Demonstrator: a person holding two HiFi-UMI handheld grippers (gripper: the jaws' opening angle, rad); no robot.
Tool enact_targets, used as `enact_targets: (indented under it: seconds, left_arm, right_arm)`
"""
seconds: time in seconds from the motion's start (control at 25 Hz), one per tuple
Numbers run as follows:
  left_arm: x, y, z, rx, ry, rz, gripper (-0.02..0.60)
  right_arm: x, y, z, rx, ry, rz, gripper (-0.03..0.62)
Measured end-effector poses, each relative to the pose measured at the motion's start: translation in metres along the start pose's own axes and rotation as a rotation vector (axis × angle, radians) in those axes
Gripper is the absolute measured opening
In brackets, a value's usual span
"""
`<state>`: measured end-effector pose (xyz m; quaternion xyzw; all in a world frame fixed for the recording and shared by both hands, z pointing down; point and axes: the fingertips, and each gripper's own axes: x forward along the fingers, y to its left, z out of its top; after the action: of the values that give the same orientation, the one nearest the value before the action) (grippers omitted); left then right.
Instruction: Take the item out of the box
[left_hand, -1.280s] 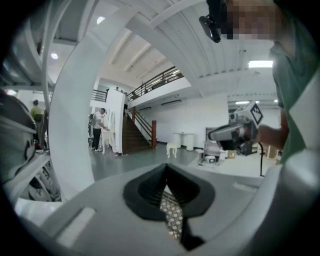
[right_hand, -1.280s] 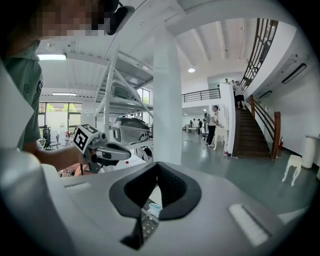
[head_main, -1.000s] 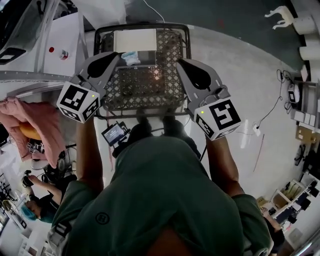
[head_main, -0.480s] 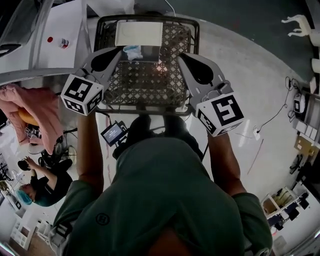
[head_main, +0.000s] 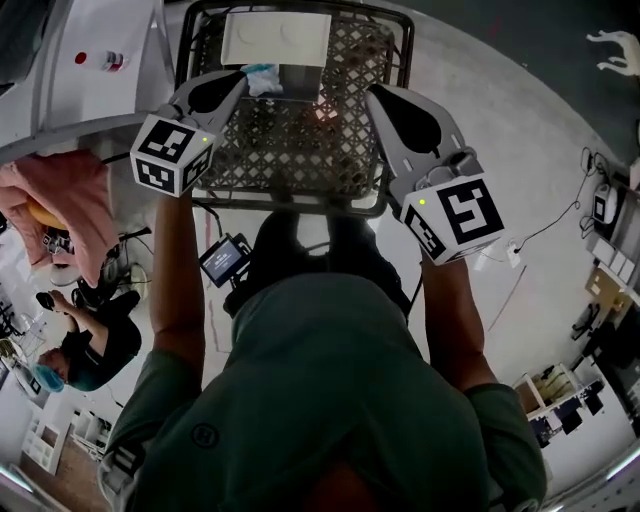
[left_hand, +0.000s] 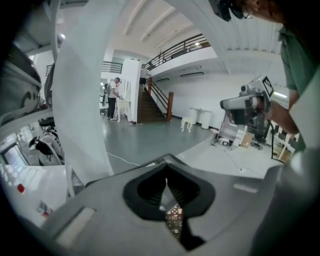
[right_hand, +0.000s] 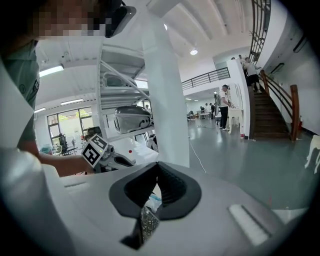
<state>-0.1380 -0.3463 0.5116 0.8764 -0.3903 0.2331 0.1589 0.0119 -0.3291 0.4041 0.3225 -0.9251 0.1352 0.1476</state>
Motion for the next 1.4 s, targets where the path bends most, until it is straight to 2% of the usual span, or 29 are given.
enact_targets:
  seconds: [0.08,0.48,0.6,0.84,1.16,1.4]
  left_arm:
    - [0.014,0.004,-0.017,-0.003,0.034,0.001,0.003]
    - [0.086,0.024,-0.111,-0.047,0.224,-0.031,0.094]
    - [0.111,0.029,-0.139,-0.057,0.280,-0.043,0.140]
    - [0.140,0.041,-0.179,-0.018,0.381,-0.028,0.172]
    - [0.164,0.059,-0.212,0.028,0.516,-0.042,0.207]
    - [0.173,0.068,-0.229,0.051,0.597,-0.040,0.190]
  right_arm:
    - [0.002,-0.006,-0.010,0.008,0.010,-0.002,0.006]
    - [0.011,-0.023,-0.068,0.069,0.083,-0.010,0.006]
    - [0.015,-0.029,-0.088,0.087,0.107,-0.006,0.006]
    - [0.022,-0.033,-0.116,0.113,0.137,-0.005,0.006]
    - [0.031,-0.035,-0.140,0.138,0.162,-0.002,0.006]
    - [0.035,-0.038,-0.149,0.152,0.175,-0.004,0.006]
